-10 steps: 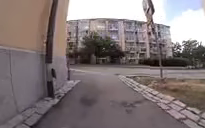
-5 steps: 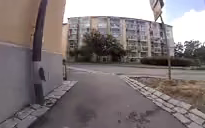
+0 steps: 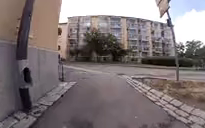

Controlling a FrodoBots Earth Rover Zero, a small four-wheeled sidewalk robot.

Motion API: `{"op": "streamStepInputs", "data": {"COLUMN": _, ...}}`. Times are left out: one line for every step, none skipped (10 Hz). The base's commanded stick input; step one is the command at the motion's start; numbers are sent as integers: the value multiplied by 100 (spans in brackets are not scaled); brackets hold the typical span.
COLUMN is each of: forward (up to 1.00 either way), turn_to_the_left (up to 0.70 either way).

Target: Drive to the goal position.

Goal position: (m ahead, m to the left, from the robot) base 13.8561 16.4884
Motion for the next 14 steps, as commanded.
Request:
{"op": "streamStepInputs", "data": {"forward": 70, "turn_to_the_left": 0}}
{"op": "streamStepInputs", "data": {"forward": 70, "turn_to_the_left": 0}}
{"op": "streamStepInputs", "data": {"forward": 70, "turn_to_the_left": 0}}
{"op": "streamStepInputs", "data": {"forward": 70, "turn_to_the_left": 0}}
{"op": "streamStepInputs", "data": {"forward": 70, "turn_to_the_left": 0}}
{"op": "streamStepInputs", "data": {"forward": 70, "turn_to_the_left": 0}}
{"op": "streamStepInputs", "data": {"forward": 70, "turn_to_the_left": 0}}
{"op": "streamStepInputs", "data": {"forward": 70, "turn_to_the_left": 0}}
{"op": "streamStepInputs", "data": {"forward": 70, "turn_to_the_left": 0}}
{"op": "streamStepInputs", "data": {"forward": 70, "turn_to_the_left": 0}}
{"op": "streamStepInputs", "data": {"forward": 70, "turn_to_the_left": 0}}
{"op": "streamStepInputs", "data": {"forward": 70, "turn_to_the_left": 0}}
{"op": "streamStepInputs", "data": {"forward": 70, "turn_to_the_left": 0}}
{"op": "streamStepInputs", "data": {"forward": 70, "turn_to_the_left": 0}}
